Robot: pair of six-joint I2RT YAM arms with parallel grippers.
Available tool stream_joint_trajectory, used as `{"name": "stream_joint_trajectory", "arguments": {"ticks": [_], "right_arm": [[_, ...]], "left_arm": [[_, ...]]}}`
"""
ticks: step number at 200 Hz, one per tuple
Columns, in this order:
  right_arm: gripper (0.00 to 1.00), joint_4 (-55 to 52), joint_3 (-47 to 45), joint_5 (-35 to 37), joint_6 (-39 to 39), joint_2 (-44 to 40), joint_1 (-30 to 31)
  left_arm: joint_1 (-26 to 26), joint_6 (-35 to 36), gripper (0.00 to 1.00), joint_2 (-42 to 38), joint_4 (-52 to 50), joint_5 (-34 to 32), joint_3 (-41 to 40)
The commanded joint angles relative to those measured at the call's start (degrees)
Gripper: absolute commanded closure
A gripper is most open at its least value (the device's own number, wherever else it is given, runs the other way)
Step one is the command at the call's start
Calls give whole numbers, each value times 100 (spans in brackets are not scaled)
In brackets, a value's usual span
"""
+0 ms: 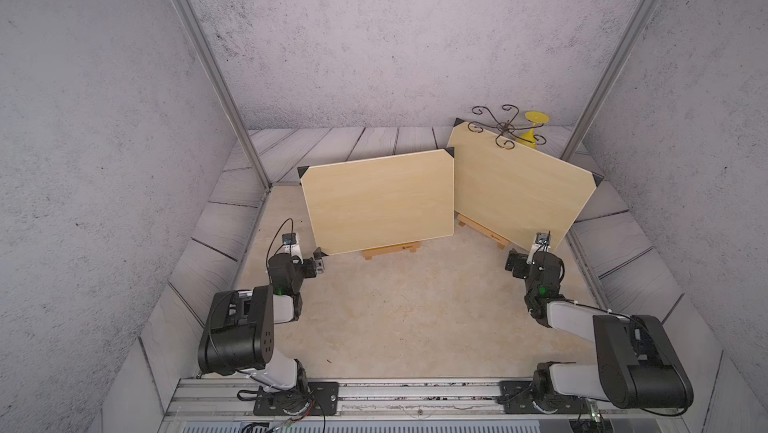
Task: Assemble the easel
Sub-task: Reset both arms
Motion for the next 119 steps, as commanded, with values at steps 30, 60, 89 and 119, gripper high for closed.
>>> {"name": "stream_joint_trajectory", "arguments": {"ticks": [30,60,89,119], "right_arm": [[1,547,348,-518,-92,817,-97],[1,70,630,-344,-122,871,-29],[1,97,620,-348,-142,877,-28],[1,83,629,-348,-136,882,-34]], "left_arm": [[-212,112,3,-152,-595,-468,532],[-217,131,3,-166,-665,-454,550],[-218,210,3,-136,-763,-300,614],[-296,356,3,-123,-918,-230,704]]}}
